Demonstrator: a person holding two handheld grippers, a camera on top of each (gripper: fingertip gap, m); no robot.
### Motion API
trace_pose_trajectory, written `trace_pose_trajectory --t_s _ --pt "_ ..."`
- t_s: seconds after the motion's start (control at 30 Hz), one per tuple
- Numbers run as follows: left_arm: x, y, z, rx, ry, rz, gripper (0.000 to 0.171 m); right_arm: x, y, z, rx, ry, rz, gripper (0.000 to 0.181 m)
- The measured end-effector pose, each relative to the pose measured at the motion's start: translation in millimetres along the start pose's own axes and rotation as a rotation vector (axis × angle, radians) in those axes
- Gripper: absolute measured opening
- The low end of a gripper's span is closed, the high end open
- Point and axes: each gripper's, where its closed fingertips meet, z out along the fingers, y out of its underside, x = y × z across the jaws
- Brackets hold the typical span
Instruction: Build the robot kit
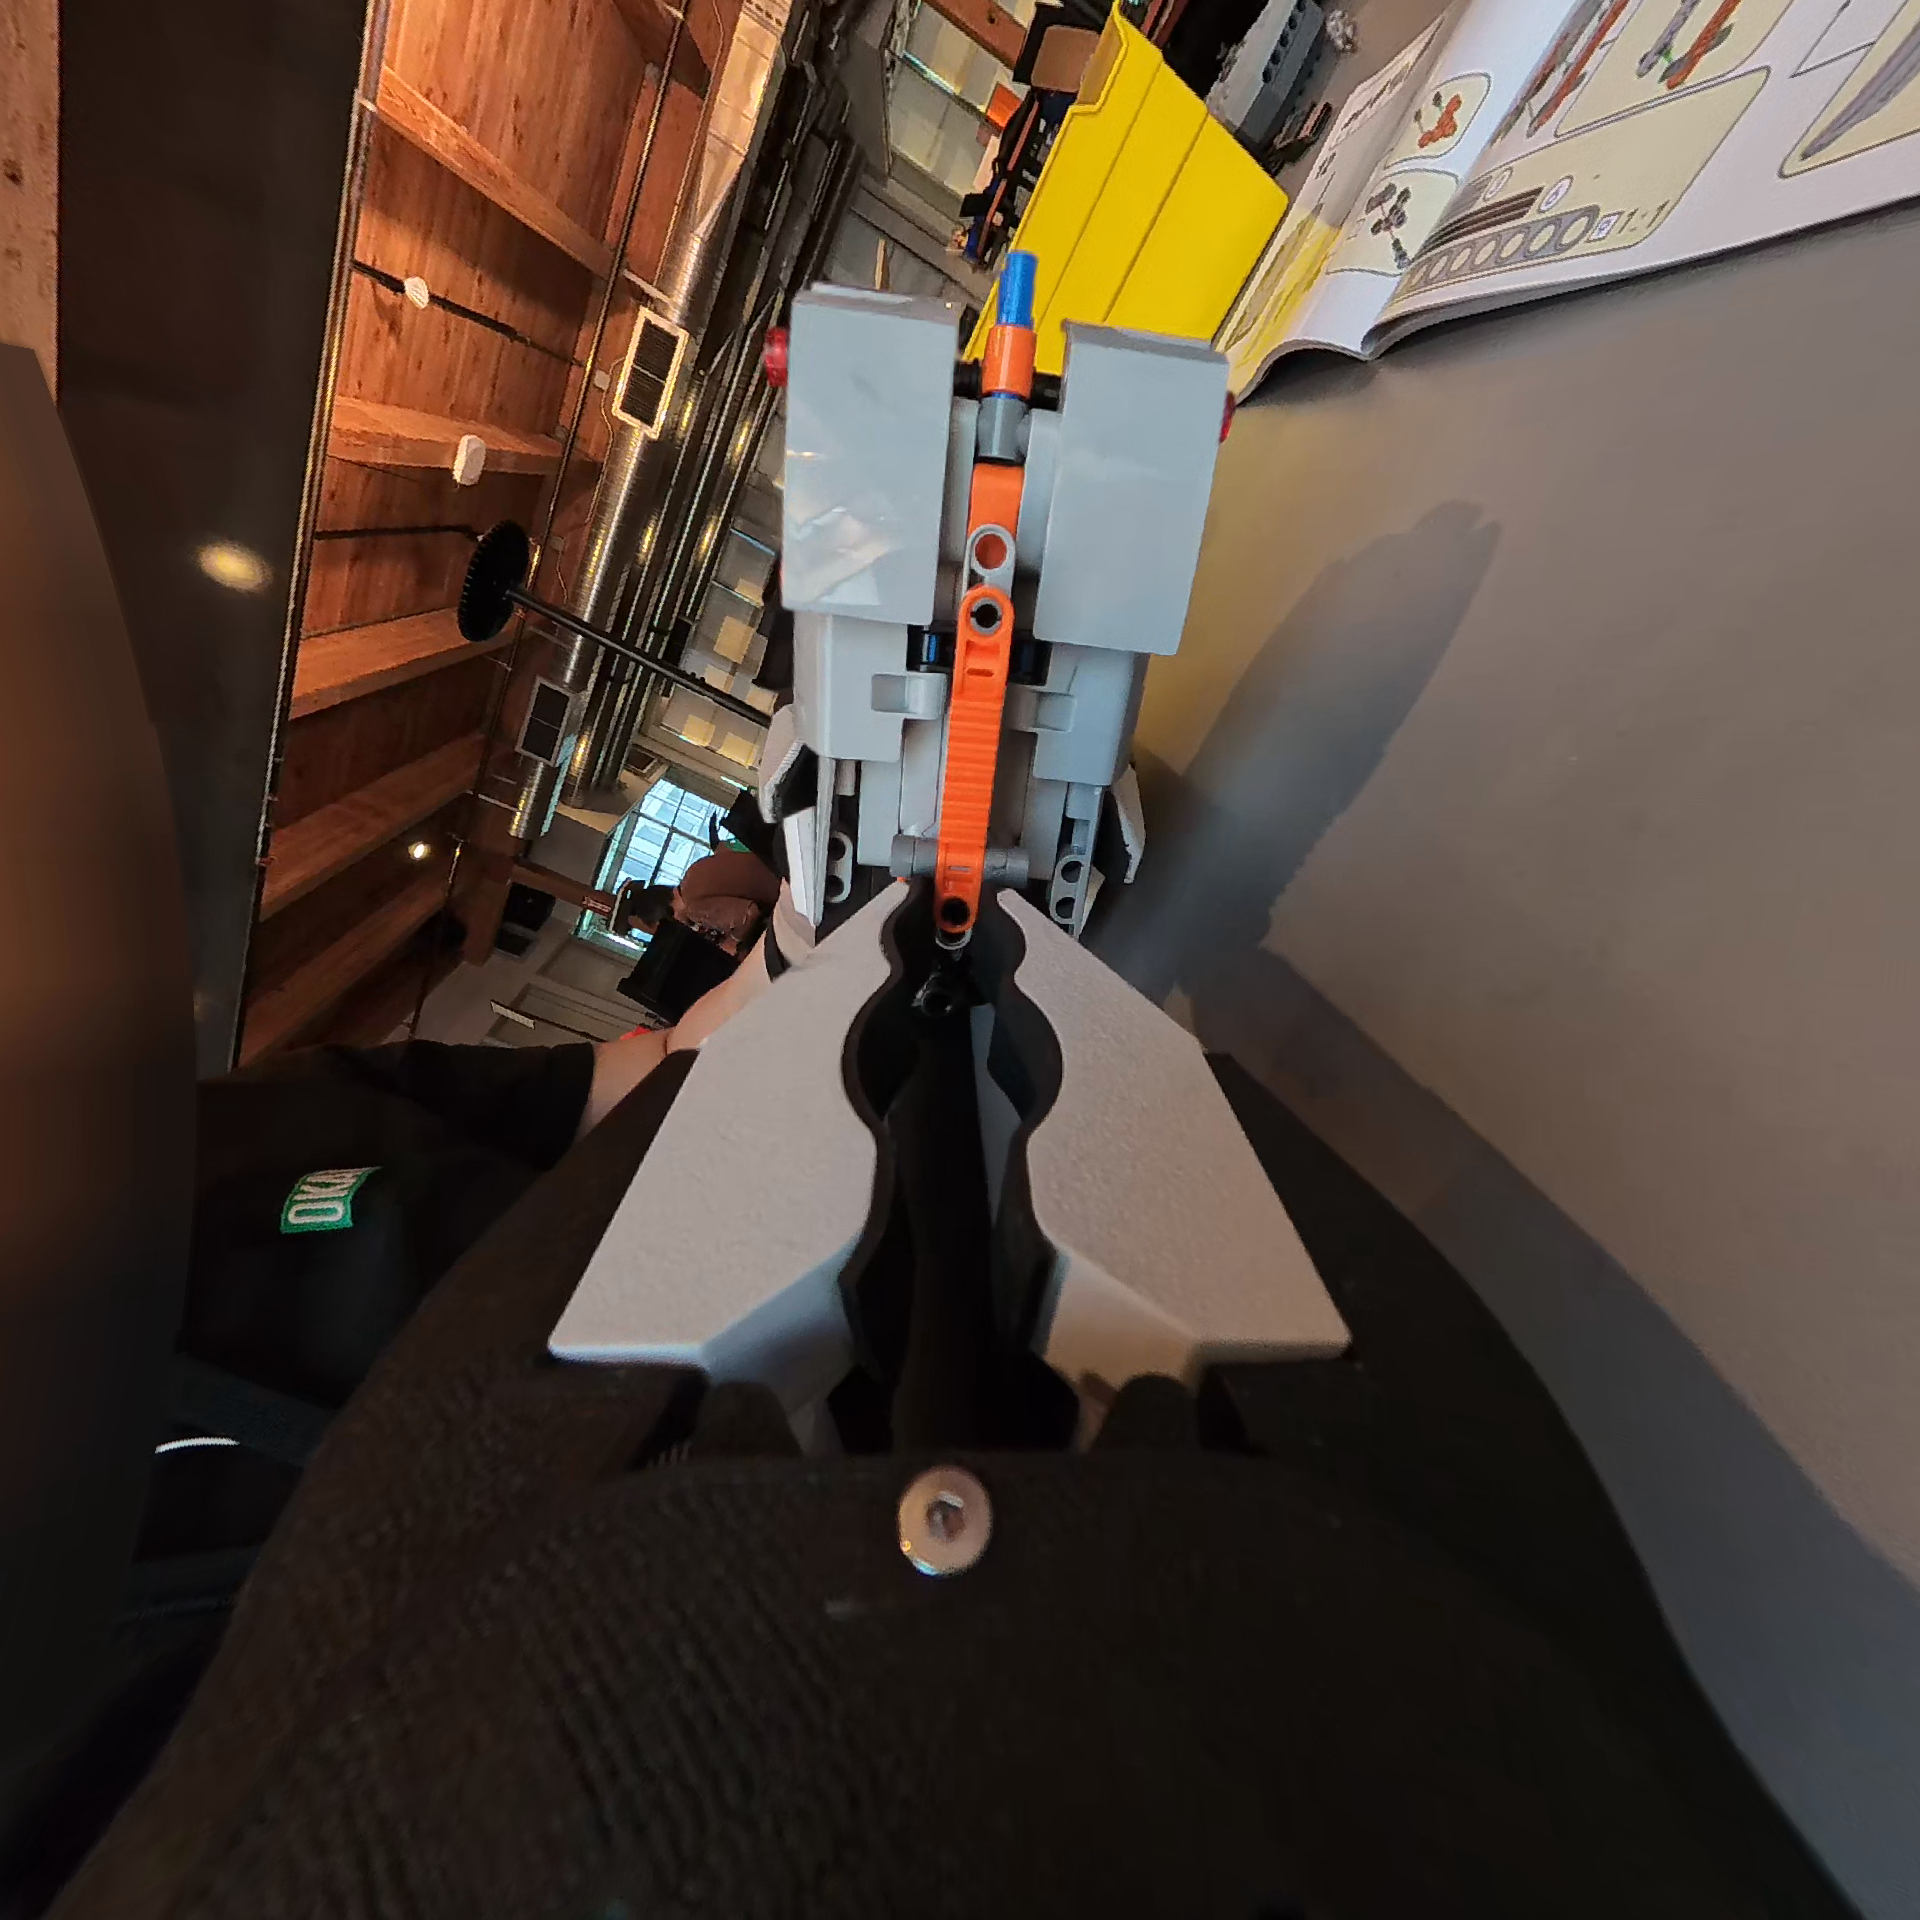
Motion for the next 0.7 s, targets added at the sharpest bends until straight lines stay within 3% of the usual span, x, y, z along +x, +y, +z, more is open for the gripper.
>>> trace_pose_trajectory --t_s 0.17,0.3,0.4,0.47,0.53,0.7 --pt "7 0 1 -0.026 0.0 0.088 0.066 -6 -3 -3 0.002 -0.019 -0.041 0.005" --pt "5 0 -1 -0.028 -0.012 0.091 0.066 -4 -13 -15 0.049 0.006 -0.064 0.031" --pt "6 6 3 -0.075 -0.003 0.088 0.066 -7 -25 -18 0.113 -0.038 -0.016 0.031" --pt "7 14 7 -0.122 -0.008 0.119 0.066 0 -17 -14 0.061 -0.003 -0.012 0.029" --pt "7 17 8 -0.143 -0.02 0.134 0.066 -9 -12 -13 0.033 -0.036 -0.034 0.006" --pt "7 13 7 -0.123 0.005 0.095 0.066 -7 -6 -14 0.002 -0.025 -0.034 0.006"
